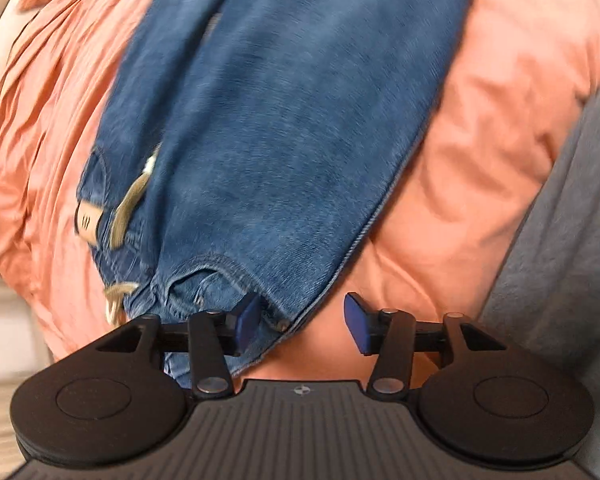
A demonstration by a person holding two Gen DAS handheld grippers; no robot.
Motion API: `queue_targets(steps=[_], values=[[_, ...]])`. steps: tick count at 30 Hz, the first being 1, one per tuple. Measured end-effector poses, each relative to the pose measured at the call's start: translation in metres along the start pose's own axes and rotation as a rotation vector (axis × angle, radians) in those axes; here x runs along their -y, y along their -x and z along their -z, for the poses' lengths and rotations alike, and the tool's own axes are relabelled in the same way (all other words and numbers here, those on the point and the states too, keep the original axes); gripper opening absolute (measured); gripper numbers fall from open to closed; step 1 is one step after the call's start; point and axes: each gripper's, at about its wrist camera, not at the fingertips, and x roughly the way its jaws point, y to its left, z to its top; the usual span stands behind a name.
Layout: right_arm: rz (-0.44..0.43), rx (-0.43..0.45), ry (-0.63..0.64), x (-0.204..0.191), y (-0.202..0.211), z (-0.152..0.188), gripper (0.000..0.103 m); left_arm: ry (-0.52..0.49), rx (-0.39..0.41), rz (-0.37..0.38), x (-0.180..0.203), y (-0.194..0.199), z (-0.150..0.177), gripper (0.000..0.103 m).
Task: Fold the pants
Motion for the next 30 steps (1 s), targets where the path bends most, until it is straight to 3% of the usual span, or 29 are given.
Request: queue_targets(steps=[3,5,7,10,16,19,21,23,25,30], values=[[0.004,0.012,0.051,0.003,0.003,0.004,0.05,-0.021,-0.026,-0.05,0.007,-0.012,-0.005,0.056],[0.008,0.023,0.108,0.004,0.005,0.008,0.05,-0.007,-0.014,-0.077,0.01,-0.016,-0.008,0.029],[0.008,0.034,0.184,0.003,0.007,0.012,0.05,0.009,0.005,-0.111,0.011,-0.012,-0.009,0.016],[0.033,0.051,0.307,-0.003,0.004,0.019,0.05,0.085,0.036,-0.152,0.006,-0.001,-0.01,0.01],[0.107,0.095,0.539,-0.016,-0.016,0.022,0.048,0.426,0.111,-0.213,-0.027,0.026,-0.01,0.009],[0.098,0.069,0.628,-0.023,-0.027,0.025,0.027,0.506,0.11,-0.23,-0.031,0.03,-0.013,0.009],[0.121,0.057,0.674,-0.027,-0.031,0.029,0.02,0.535,0.097,-0.23,-0.033,0.03,-0.015,0.009],[0.136,0.058,0.691,-0.03,-0.03,0.032,0.005,0.557,0.095,-0.238,-0.033,0.035,-0.017,0.009],[0.164,0.06,0.685,-0.03,-0.027,0.035,0.0,0.601,0.103,-0.243,-0.036,0.038,-0.017,0.009],[0.304,0.08,0.597,-0.016,-0.013,0.032,0.0,0.726,0.154,-0.258,-0.044,0.053,-0.009,0.009]])
